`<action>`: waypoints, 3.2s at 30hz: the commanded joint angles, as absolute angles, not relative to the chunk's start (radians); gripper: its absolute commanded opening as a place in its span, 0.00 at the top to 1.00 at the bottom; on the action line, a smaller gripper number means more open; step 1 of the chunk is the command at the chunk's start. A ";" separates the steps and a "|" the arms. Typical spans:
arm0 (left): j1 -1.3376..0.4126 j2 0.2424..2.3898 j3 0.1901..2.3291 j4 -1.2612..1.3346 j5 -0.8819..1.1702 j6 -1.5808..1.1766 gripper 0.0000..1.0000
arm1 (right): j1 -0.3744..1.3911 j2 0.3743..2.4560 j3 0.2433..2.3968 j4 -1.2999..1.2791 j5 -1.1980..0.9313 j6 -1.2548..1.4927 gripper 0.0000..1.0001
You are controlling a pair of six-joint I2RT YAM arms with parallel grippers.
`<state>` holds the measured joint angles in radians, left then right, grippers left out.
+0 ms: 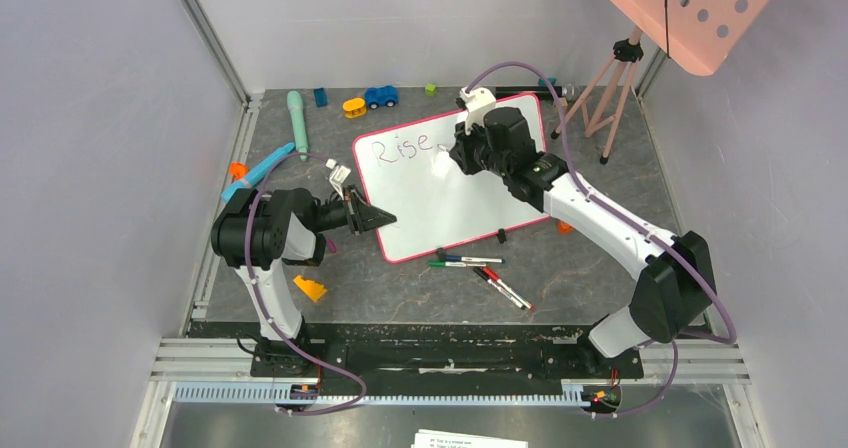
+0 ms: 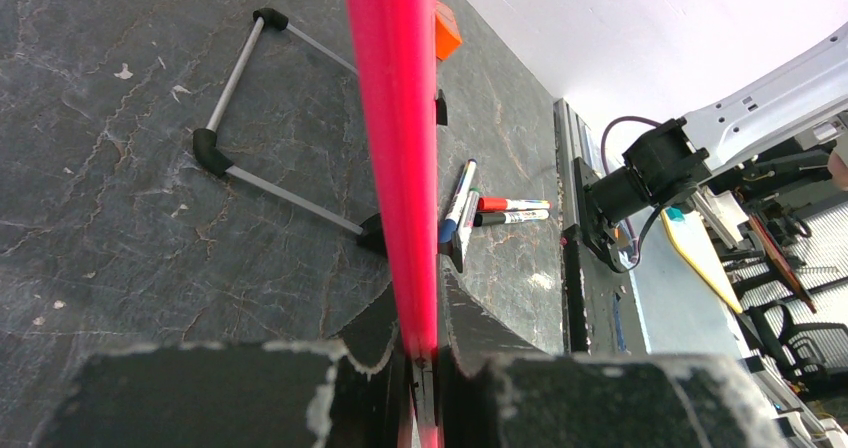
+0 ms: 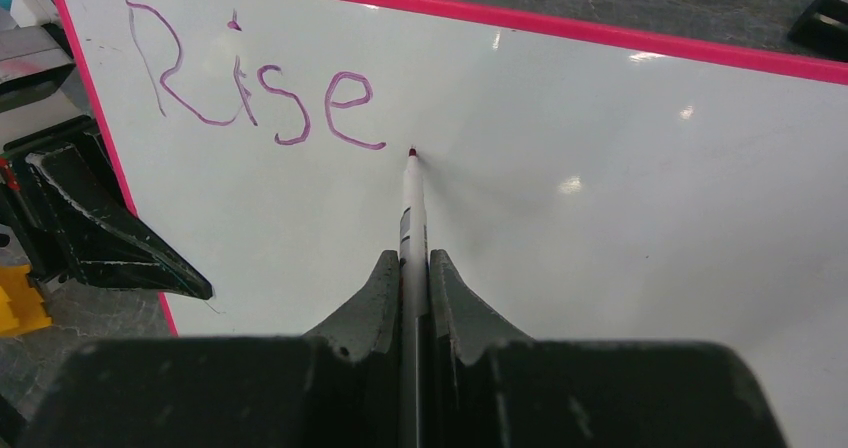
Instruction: Write a sentence on the whiteboard
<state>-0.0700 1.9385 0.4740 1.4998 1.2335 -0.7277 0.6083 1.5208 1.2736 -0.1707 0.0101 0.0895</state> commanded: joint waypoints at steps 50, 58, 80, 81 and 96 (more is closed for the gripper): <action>-0.095 1.952 0.465 1.557 1.312 -0.651 0.94 | 0.508 1.520 1.386 -0.184 -0.096 0.102 1.00; -0.095 1.953 0.466 1.557 1.313 -0.651 0.94 | 0.508 1.529 1.361 -0.183 -0.110 0.106 1.00; -0.095 1.945 0.461 1.557 1.315 -0.647 0.94 | 0.508 1.558 1.362 -0.235 -0.040 0.084 1.00; -0.095 1.945 0.462 1.557 1.315 -0.647 0.94 | 0.507 1.559 1.368 -0.239 -0.032 0.082 1.00; -0.095 1.945 0.462 1.557 1.314 -0.646 0.95 | 0.508 1.579 1.400 -0.269 -0.006 0.071 1.00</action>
<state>-0.0708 1.9385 0.4740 1.4971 1.2316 -0.7341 0.5137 1.5654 1.3872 -0.2672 -0.0650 0.0902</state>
